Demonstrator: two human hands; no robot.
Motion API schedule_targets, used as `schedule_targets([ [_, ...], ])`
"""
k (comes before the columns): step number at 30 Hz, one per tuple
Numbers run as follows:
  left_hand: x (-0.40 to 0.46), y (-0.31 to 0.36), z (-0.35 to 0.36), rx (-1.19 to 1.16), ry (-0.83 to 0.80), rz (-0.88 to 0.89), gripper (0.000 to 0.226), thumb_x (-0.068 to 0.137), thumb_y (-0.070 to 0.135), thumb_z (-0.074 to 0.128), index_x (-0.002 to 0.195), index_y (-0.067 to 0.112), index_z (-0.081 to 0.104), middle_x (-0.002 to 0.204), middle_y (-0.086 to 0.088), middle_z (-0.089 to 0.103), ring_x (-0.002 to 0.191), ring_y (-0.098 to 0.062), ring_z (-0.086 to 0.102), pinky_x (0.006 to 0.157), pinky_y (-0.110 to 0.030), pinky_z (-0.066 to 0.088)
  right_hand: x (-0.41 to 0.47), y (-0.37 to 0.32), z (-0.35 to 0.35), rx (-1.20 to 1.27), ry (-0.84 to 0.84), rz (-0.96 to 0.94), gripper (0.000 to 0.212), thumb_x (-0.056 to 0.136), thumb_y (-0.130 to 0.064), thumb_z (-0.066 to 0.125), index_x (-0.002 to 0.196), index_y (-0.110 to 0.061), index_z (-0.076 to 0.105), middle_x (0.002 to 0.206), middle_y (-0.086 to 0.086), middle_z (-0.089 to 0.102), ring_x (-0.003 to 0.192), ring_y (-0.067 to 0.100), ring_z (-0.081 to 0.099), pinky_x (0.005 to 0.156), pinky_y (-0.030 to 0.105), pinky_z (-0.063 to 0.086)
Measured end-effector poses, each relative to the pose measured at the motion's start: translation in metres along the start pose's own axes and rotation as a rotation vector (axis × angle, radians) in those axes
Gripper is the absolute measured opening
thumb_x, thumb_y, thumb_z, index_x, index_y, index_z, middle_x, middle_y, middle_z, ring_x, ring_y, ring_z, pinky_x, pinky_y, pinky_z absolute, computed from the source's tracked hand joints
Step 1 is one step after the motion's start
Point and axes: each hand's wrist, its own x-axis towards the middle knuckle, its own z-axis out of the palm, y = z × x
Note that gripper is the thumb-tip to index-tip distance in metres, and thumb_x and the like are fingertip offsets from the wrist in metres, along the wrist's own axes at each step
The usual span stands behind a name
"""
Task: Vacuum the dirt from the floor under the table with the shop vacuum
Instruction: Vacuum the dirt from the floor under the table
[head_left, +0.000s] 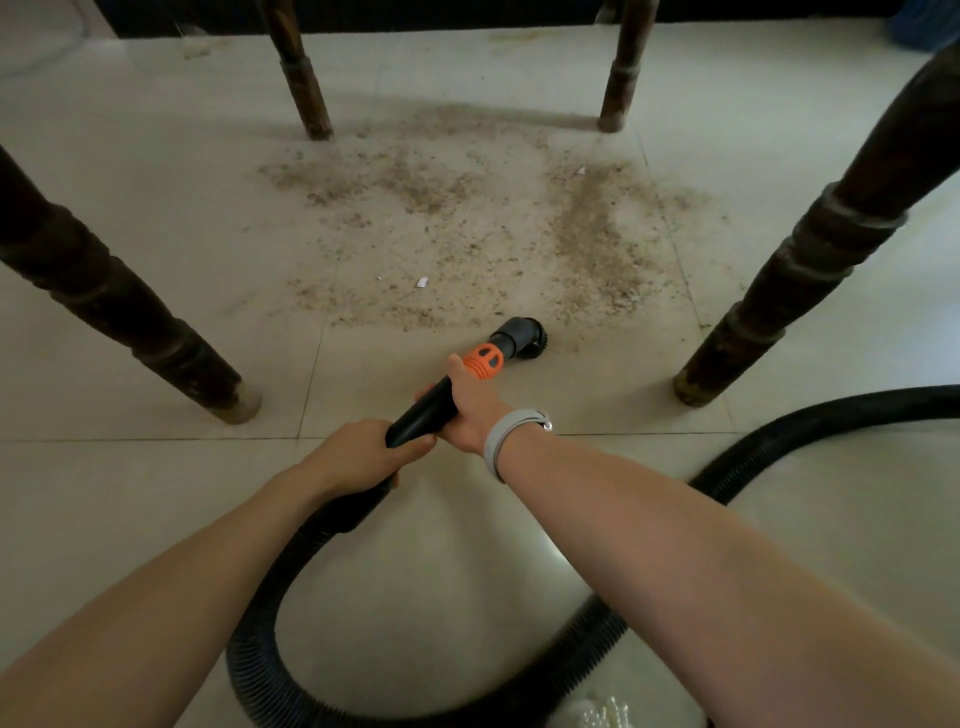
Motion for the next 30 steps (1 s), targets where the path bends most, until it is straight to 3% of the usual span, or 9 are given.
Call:
schedule_targets([
  [3, 0.006, 0.011, 0.006, -0.018, -0.009, 0.028, 0.047, 0.089, 0.057, 0.049, 0.065, 0.017, 0.058, 0.064, 0.003, 0.066, 0.057, -0.011, 0.061, 0.064, -0.023, 0.047, 0.001, -0.009, -0.010, 0.005, 0.017, -0.016, 0.031, 0.096, -0.031, 0.053, 0.114, -0.007, 0.043, 0.076, 0.009, 0.051, 0.067, 0.022, 0.055, 0.063, 0.037, 0.049],
  [6, 0.011, 0.019, 0.011, -0.021, -0.027, 0.052, 0.048, 0.089, 0.056, 0.049, 0.064, 0.017, 0.058, 0.063, 0.003, 0.066, 0.054, -0.010, 0.060, 0.060, -0.022, 0.046, 0.003, -0.015, -0.019, 0.015, 0.041, -0.023, 0.029, 0.096, -0.031, 0.053, 0.108, -0.007, 0.044, 0.072, 0.009, 0.051, 0.063, 0.022, 0.055, 0.071, 0.039, 0.050],
  [12, 0.012, 0.023, 0.017, -0.001, -0.049, 0.089, 0.044, 0.088, 0.057, 0.050, 0.070, 0.018, 0.058, 0.066, 0.002, 0.068, 0.058, -0.011, 0.063, 0.066, -0.026, 0.050, 0.000, -0.014, -0.032, 0.091, 0.085, -0.008, 0.023, 0.095, -0.028, 0.052, 0.105, -0.010, 0.044, 0.072, 0.009, 0.051, 0.061, 0.022, 0.054, 0.066, 0.038, 0.050],
  [17, 0.006, 0.030, 0.024, 0.050, -0.075, 0.120, 0.039, 0.088, 0.058, 0.050, 0.073, 0.023, 0.054, 0.066, 0.005, 0.066, 0.057, -0.008, 0.060, 0.060, -0.023, 0.046, -0.009, -0.015, -0.038, 0.017, 0.214, -0.006, 0.018, 0.095, -0.025, 0.049, 0.095, -0.008, 0.045, 0.083, 0.012, 0.055, 0.071, 0.026, 0.060, 0.074, 0.040, 0.051],
  [21, -0.004, 0.029, 0.024, 0.100, -0.092, 0.175, 0.034, 0.087, 0.060, 0.049, 0.078, 0.028, 0.054, 0.068, 0.005, 0.066, 0.057, -0.007, 0.059, 0.055, -0.021, 0.044, -0.018, -0.008, -0.043, -0.061, 0.285, -0.017, 0.020, 0.092, -0.027, 0.053, 0.083, -0.012, 0.044, 0.097, 0.012, 0.058, 0.097, 0.031, 0.062, 0.088, 0.046, 0.052],
  [26, -0.019, 0.004, 0.011, 0.177, -0.091, 0.214, 0.037, 0.087, 0.060, 0.049, 0.092, 0.025, 0.059, 0.069, 0.006, 0.067, 0.061, -0.006, 0.061, 0.060, -0.021, 0.045, -0.030, 0.009, -0.035, -0.089, 0.193, 0.060, 0.022, 0.092, -0.024, 0.057, 0.103, -0.012, 0.043, 0.108, 0.012, 0.055, 0.104, 0.032, 0.057, 0.076, 0.045, 0.052],
  [30, -0.029, -0.016, 0.002, 0.251, -0.138, 0.184, 0.036, 0.086, 0.062, 0.050, 0.089, 0.026, 0.056, 0.072, 0.007, 0.066, 0.068, -0.009, 0.063, 0.066, -0.024, 0.047, -0.032, 0.032, -0.024, -0.145, 0.182, 0.081, 0.021, 0.090, -0.024, 0.060, 0.088, -0.012, 0.043, 0.096, 0.012, 0.055, 0.098, 0.033, 0.058, 0.068, 0.045, 0.056],
])
